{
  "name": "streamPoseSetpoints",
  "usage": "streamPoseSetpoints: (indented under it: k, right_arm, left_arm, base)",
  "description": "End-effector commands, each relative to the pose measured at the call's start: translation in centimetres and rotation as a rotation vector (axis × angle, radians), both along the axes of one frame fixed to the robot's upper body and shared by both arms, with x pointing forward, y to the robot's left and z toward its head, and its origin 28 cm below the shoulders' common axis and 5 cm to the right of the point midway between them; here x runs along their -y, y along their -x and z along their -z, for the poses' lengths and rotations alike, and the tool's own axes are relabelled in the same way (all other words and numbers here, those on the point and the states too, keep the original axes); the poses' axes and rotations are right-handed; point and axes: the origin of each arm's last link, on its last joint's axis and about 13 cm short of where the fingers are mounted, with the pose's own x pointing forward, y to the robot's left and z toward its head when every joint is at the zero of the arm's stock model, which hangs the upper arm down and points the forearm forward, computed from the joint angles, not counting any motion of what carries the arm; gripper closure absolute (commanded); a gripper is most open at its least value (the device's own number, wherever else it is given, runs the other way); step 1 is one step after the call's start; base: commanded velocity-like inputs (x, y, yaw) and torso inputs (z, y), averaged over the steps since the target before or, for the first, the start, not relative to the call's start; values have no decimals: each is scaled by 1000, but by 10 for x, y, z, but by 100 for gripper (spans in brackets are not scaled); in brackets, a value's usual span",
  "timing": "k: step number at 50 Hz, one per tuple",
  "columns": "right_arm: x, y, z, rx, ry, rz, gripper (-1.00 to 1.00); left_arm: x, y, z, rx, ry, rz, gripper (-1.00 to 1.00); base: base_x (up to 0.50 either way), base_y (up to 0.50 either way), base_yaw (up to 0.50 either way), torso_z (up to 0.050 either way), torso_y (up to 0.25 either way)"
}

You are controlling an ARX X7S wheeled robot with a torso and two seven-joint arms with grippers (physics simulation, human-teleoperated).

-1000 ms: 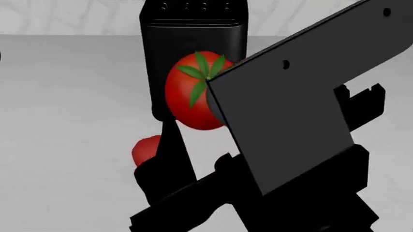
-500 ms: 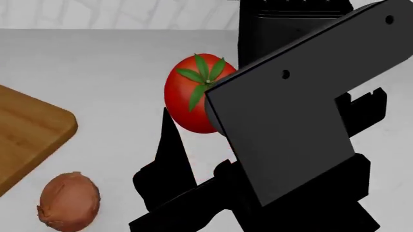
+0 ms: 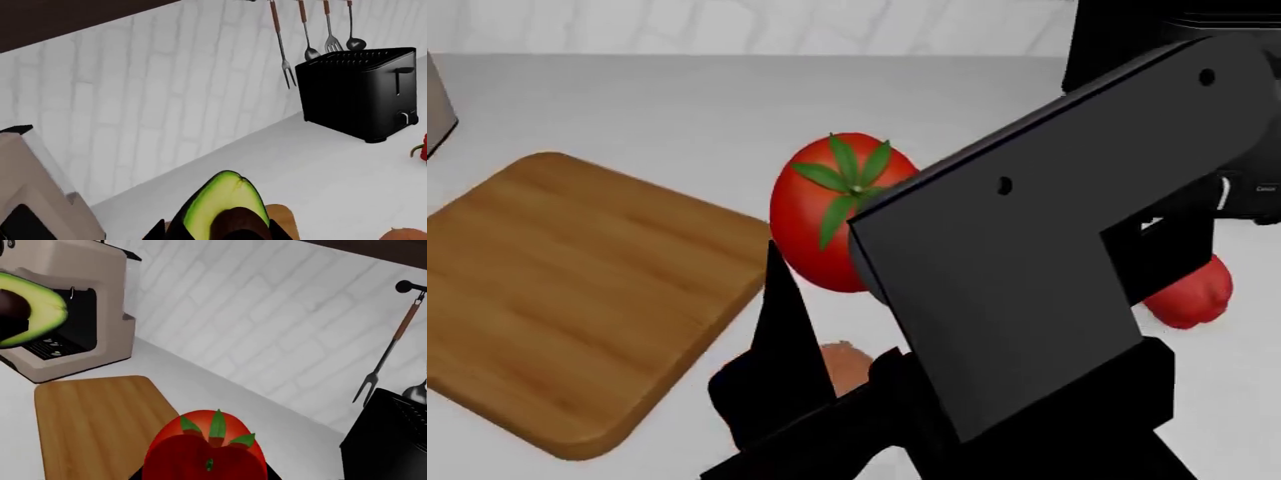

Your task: Place the avocado, onion, tomato and bell pepper on the cutting board.

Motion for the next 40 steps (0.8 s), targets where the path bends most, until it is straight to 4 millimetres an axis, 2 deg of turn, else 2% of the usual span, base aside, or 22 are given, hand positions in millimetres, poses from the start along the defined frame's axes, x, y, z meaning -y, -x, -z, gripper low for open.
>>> streamPoseSetpoints:
  k: [1,24,34,40]
  right_arm:
    - [3,-7,1,35,-35,-9,100]
    - [5,-8,1,29,-34,20,100]
    - [5,-10,-7,-36,32,-3,100]
    - [5,-25,-18,-64,94,-10,100]
  left_arm:
    - [2,0,-4,31,8,15,100]
    - [2,1,-4,37,8,20,100]
    - [1,-1,-3,32,8,13,100]
    - [1,-4,-1,31,13,10,100]
  base:
    - [254,434,0,0,0]
    - [270,6,0,0,1]
    - [0,0,0,0,1]
    - [0,0,0,0,0]
